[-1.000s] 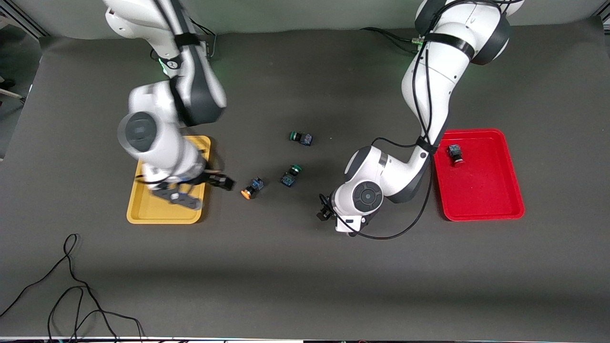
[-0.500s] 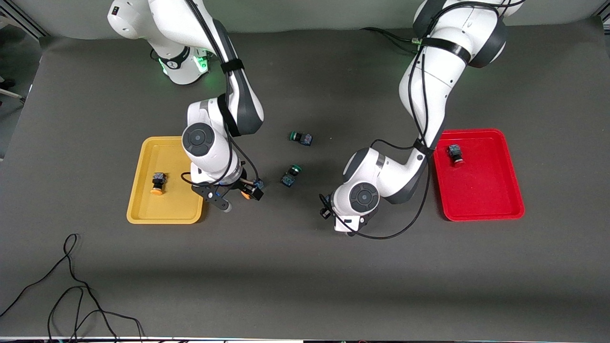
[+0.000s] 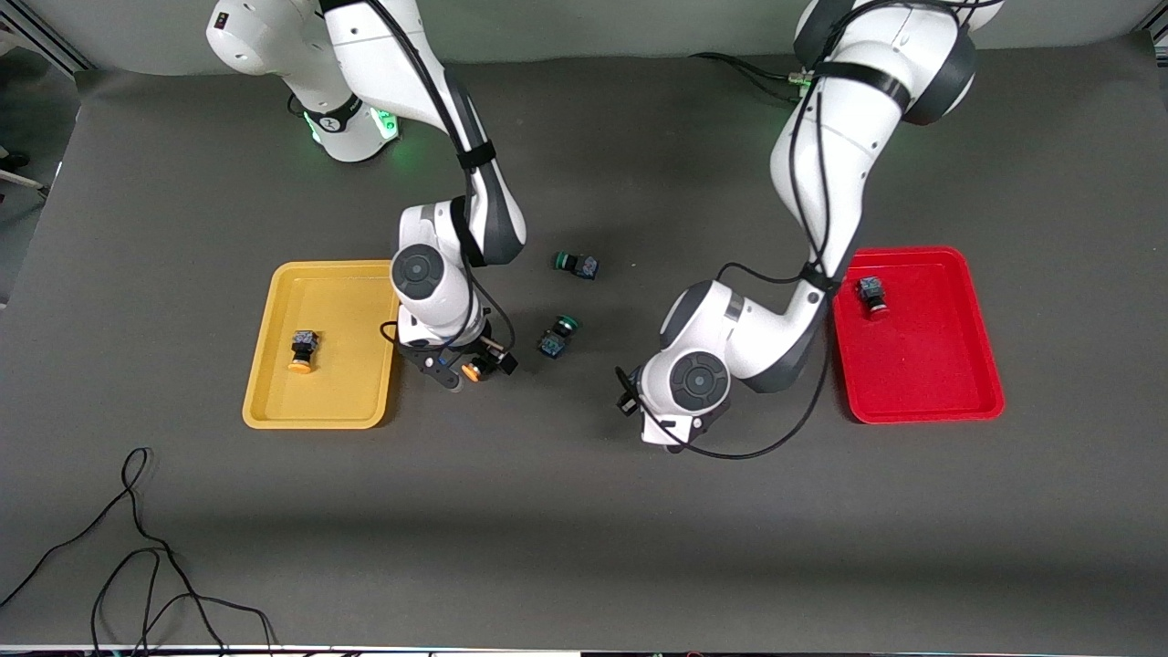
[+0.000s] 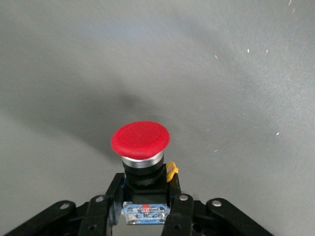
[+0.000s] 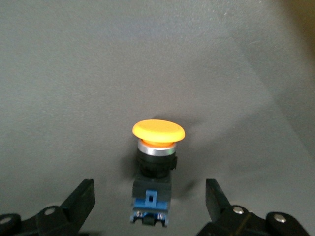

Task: Place red and yellow buttons in trays
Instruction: 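Carry the yellow button to the yellow tray while the left gripper carries red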

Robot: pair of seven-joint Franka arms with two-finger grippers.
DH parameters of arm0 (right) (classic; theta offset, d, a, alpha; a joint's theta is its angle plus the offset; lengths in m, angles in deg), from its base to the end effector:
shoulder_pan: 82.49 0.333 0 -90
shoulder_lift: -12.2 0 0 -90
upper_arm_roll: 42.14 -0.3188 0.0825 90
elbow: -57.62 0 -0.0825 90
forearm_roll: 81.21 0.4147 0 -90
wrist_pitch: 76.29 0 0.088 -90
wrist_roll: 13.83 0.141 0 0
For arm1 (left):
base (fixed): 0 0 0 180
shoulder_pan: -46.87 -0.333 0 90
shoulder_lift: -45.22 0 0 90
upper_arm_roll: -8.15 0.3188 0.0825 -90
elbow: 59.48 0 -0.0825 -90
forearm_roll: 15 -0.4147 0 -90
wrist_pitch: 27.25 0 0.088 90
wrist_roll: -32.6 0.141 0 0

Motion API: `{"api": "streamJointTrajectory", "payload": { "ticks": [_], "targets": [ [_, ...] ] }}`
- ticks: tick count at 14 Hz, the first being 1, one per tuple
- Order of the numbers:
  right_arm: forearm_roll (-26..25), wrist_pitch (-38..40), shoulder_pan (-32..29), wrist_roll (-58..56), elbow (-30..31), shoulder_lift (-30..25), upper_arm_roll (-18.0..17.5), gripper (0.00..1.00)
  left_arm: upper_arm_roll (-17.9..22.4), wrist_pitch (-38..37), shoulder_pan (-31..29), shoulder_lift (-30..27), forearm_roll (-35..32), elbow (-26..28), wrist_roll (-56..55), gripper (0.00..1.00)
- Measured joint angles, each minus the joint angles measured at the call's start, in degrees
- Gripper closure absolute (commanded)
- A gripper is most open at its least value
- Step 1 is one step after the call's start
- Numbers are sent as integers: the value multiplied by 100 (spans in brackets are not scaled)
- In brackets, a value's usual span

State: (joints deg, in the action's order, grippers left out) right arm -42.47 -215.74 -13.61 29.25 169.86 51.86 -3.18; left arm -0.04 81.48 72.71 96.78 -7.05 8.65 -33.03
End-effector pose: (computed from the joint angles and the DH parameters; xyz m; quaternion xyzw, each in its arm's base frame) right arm 0.5431 0.3186 0.1297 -0.9484 0.3170 -0.0031 0.0098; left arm 0.6382 -0.4192 0.1849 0.9364 0.3165 -0.1513 0.0086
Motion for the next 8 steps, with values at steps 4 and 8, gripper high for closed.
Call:
{"api": "streamJointTrajectory", "payload": {
  "ticks": [4, 8],
  "targets": [
    [75, -11, 1, 0, -2, 94, -7, 71, 88, -1400, -571, -962, -324, 359, 1287, 100],
    [82, -13, 1, -1, -49, 96, -26, 80, 144, -1408, -1474, -2359, -913, 2170, 3222, 100]
  ]
}}
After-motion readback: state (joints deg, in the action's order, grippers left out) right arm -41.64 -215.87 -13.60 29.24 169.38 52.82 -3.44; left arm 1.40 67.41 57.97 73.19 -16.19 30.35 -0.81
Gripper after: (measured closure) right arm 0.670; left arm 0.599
